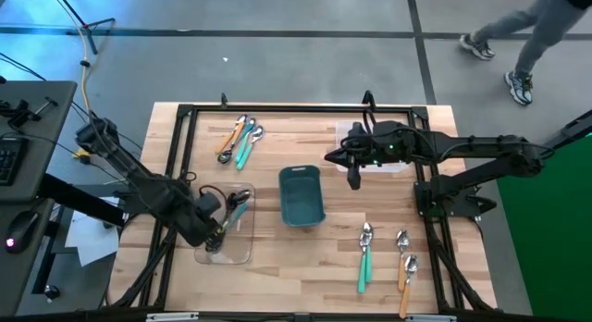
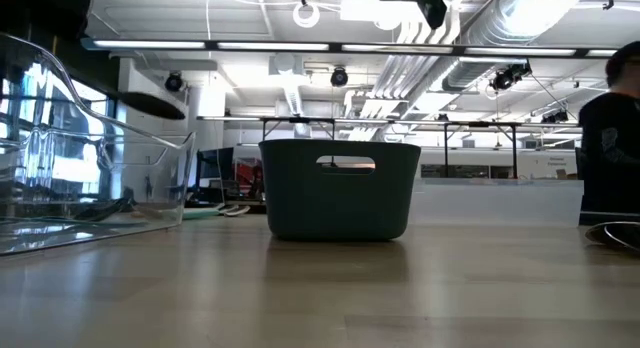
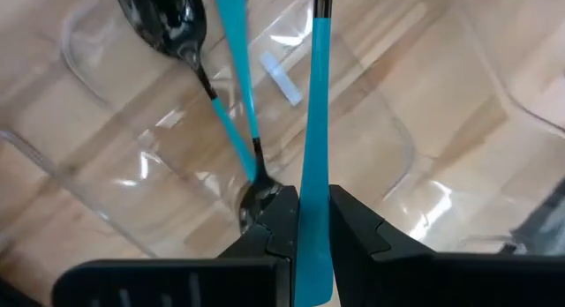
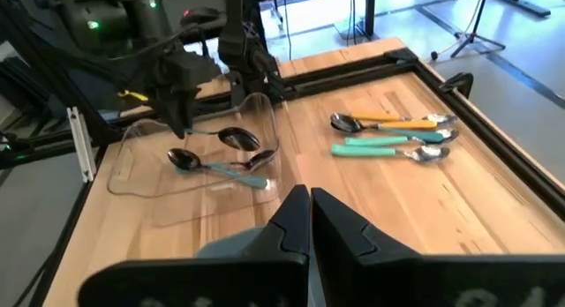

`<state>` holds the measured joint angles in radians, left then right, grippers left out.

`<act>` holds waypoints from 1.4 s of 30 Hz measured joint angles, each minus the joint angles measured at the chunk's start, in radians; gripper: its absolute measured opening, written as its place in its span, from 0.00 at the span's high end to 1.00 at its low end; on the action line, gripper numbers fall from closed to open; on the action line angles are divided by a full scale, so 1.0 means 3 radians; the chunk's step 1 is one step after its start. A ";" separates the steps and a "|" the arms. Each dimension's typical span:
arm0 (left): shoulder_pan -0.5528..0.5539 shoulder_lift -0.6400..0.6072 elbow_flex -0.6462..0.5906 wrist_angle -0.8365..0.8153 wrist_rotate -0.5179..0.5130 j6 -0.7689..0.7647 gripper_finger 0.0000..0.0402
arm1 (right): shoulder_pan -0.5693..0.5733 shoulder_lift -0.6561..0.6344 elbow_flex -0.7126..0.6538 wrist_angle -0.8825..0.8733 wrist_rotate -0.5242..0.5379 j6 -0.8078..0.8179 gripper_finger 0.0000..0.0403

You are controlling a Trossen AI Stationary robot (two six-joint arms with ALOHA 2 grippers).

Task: Sort silverware by color (type)
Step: Put the blue spoon into the transparent bin

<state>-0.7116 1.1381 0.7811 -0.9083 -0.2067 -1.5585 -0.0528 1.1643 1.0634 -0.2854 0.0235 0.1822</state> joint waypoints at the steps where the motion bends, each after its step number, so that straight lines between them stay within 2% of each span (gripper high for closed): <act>1: 0.0000 0.0049 0.0000 0.0004 0.0045 -0.0064 0.94 | 0.0000 0.0002 0.0000 -0.0022 0.0001 0.0000 1.00; 4: 0.0000 0.0205 0.0000 -0.0038 0.0202 -0.0270 0.94 | 0.0000 0.0002 0.0000 -0.0060 0.0000 0.0000 1.00; 14: 0.0151 0.0632 -0.0001 -0.0010 0.0308 -0.0287 0.94 | 0.0000 0.0002 0.0000 -0.0077 -0.0001 0.0000 1.00; 23: 0.0465 0.0883 -0.0001 0.0248 0.0415 0.0124 0.94 | 0.0000 0.0002 0.0000 -0.0088 -0.0001 0.0000 1.00; 31: 0.0556 0.1060 -0.0001 0.0288 0.0503 0.0230 0.94 | 0.0000 0.0002 0.0000 -0.0107 -0.0001 0.0000 1.00; 42: 0.0567 0.1195 -0.0001 0.0343 0.0589 0.0240 0.78 | 0.0000 0.0002 0.0000 -0.0111 -0.0002 0.0000 1.00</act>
<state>-0.5415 1.4967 0.7807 -0.8055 -0.0301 -1.4865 -0.0528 1.1648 1.0634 -0.3186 0.0229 0.1822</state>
